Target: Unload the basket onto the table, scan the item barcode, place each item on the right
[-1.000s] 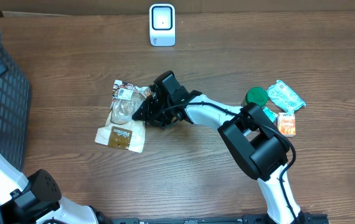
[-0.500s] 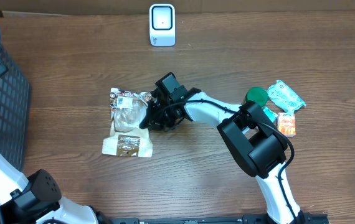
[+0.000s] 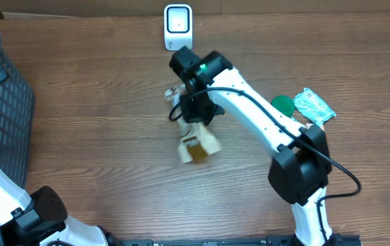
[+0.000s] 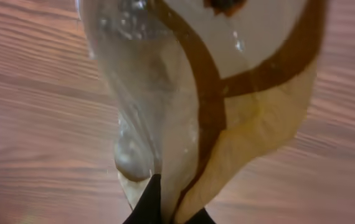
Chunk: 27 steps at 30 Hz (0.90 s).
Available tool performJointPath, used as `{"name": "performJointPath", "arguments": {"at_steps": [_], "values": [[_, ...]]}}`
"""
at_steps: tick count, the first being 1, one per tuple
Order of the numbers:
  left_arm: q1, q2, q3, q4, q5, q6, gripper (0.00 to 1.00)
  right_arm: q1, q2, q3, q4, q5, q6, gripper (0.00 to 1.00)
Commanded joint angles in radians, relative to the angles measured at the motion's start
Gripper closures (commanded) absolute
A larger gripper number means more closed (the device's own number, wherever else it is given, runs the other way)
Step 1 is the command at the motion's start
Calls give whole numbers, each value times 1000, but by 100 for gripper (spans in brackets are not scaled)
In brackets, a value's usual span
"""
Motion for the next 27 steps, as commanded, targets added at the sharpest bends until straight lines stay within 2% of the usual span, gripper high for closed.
{"name": "performJointPath", "arguments": {"at_steps": [1, 11, 27], "values": [[-2, -5, -4, 3, 1, -10, 1, 19, -32, 55, -79, 251, -48, 96], [-2, -5, -4, 3, 1, -10, 1, 22, -21, 46, -135, 374, -21, 96], [-2, -5, -4, 3, 1, -10, 0, 92, 89, -3, -126, 344, -21, 96]]}}
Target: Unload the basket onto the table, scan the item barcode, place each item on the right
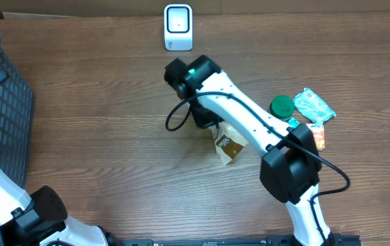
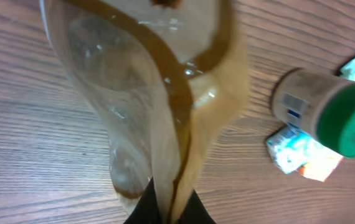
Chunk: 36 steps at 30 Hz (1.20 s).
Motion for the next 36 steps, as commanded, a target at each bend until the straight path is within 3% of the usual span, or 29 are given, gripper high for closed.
{"name": "performJointPath", "arguments": {"at_steps": [1, 15, 20, 25, 30, 33, 36], "values": [[-2, -5, -4, 3, 1, -10, 1, 43, 29, -4, 13, -14, 6, 96], [-2, -5, -4, 3, 1, -10, 1, 54, 41, -5, 50, -73, 5, 90], [-2, -5, -4, 3, 1, -10, 0, -21, 44, -5, 134, -232, 11, 96], [-2, -5, -4, 3, 1, -10, 0, -128, 66, -5, 200, -364, 128, 96], [-2, -5, -4, 3, 1, -10, 1, -181, 110, -9, 216, -505, 66, 96], [-2, -5, -4, 3, 1, -10, 0, -177, 114, -36, 232, -504, 54, 90], [-2, -5, -4, 3, 1, -10, 0, -175, 114, -77, 265, -504, 54, 73]]}}
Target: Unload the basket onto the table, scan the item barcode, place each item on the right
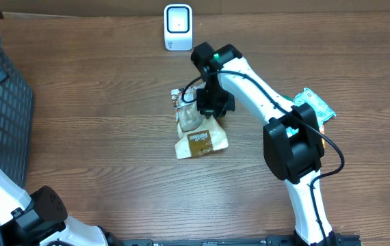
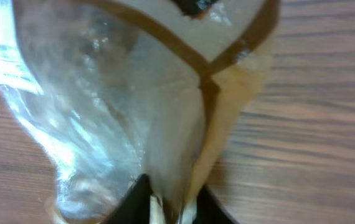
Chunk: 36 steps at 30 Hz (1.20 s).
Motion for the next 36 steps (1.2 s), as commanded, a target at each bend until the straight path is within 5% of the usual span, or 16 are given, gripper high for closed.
{"name": "performJointPath", "arguments": {"at_steps": [1, 3, 7, 16, 26, 31, 36], "values": [[-2, -5, -4, 3, 1, -10, 0, 18, 8, -51, 35, -42, -8, 66], [-2, -5, -4, 3, 1, -10, 1, 11, 8, -82, 60, -42, -8, 53], [-2, -5, -4, 3, 1, -10, 0, -19, 8, -125, 70, -56, -8, 45], [-2, -5, -4, 3, 1, -10, 0, -77, 8, -277, 217, -407, -117, 41], [-2, -5, -4, 3, 1, -10, 1, -48, 8, -427, 488, -554, -10, 39], [-2, -5, -4, 3, 1, -10, 0, -7, 8, -512, 751, -453, 290, 67], [-2, -5, -4, 3, 1, -10, 0, -2, 8, -520, 828, -398, 337, 87]]}}
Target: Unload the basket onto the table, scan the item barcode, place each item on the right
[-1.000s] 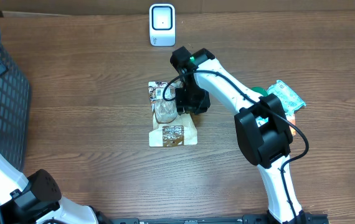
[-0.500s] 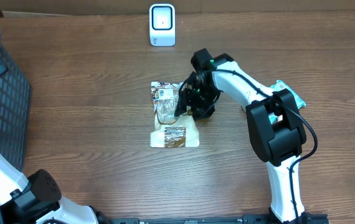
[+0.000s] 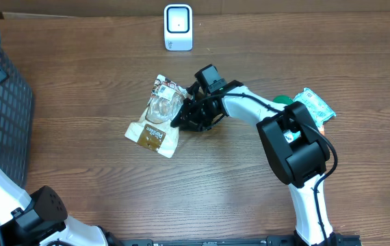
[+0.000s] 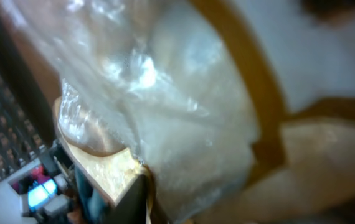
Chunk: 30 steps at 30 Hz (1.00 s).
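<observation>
The item is a clear and tan bag (image 3: 155,117) with a brown label and a white sticker at its far end. It lies stretched out to the left of my right gripper (image 3: 183,116), which is shut on its right edge. In the right wrist view the blurred bag (image 4: 190,112) fills the frame above the right gripper (image 4: 149,208), and one dark finger (image 4: 134,199) shows against it. The white scanner (image 3: 178,27) stands at the back edge, beyond the bag. My left gripper is out of view.
A dark mesh basket (image 3: 3,116) takes up the left side of the table. A green-capped bottle (image 3: 282,104) and a green packet (image 3: 313,106) lie at the right, behind my right arm. My left arm's base is at the lower left.
My right gripper has dropped lower and turned to point left. The bag, which was under the gripper near the table's middle, now stretches out further left.
The right gripper held the bag in front of the scanner. Then the bag was over to the right, near the green-capped bottle. After that it was back in the middle, and now it is off to the left, held throughout.
</observation>
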Available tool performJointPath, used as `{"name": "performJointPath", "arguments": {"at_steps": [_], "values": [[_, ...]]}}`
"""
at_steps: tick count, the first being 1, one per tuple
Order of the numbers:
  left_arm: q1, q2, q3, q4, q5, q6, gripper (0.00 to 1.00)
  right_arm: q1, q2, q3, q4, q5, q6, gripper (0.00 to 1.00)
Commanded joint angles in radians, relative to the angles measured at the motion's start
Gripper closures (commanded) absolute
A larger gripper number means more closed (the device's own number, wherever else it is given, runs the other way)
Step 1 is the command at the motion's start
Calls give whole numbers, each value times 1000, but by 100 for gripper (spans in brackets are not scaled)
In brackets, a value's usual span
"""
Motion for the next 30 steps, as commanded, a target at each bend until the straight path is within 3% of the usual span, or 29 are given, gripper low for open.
{"name": "performJointPath", "arguments": {"at_steps": [1, 2, 9, 14, 20, 30], "values": [[-2, -5, -4, 3, 1, -10, 0, 0, 56, -48, 13, 191, 92, 92], [-2, -5, -4, 3, 1, -10, 0, -2, 56, -48, 18, 194, 92, 96], [-2, -5, -4, 3, 1, -10, 0, -2, 7, -45, -8, 194, -10, 96], [-2, -5, -4, 3, 1, -10, 0, 0, -147, -26, -140, 198, -340, 96], [-2, -5, -4, 3, 1, -10, 0, 0, -267, 1, -298, 148, -571, 96], [-2, -5, -4, 3, 1, -10, 0, -2, -383, 1, -329, 75, -594, 96]]}}
